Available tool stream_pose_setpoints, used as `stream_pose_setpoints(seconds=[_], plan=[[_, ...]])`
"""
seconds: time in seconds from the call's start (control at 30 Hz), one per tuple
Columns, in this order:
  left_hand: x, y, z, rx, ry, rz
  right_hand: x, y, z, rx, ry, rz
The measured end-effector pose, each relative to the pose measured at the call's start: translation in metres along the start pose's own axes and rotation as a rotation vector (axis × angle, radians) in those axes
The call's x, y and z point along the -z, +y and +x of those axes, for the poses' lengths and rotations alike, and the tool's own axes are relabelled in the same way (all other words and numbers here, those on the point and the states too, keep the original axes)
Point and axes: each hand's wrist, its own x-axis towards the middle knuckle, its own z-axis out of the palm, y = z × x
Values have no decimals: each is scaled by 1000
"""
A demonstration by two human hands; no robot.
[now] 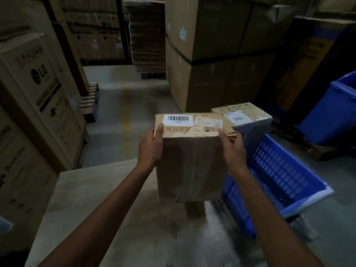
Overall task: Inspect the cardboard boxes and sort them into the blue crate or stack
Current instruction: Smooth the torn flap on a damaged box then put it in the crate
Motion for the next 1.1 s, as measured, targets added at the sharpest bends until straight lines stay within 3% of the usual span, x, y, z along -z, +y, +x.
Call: stream_pose_setpoints(seconds=[0.2, 0.37, 0.5, 0.7, 0.83, 0.93, 1.1], plan=[[-40, 87, -27, -146, 180, 47, 74, -39, 49, 91, -65, 75], [-67, 169, -61, -129, 308, 68, 144, -62, 78, 165, -190, 107], [-101, 202, -86, -114, 320, 16, 190, -73, 95, 223, -182, 112], [-181, 230, -107, -61, 131, -57, 269, -62, 138, 206, -117, 142], [-229, 236, -119, 103, -14, -133, 298, -36, 169, 144, -92, 161], [-258, 223, -127, 197, -117, -238, 304, -9, 191, 43, -142, 189], [-291, 174, -123, 184, -120, -347, 299, 41, 212, -63, -243, 170]])
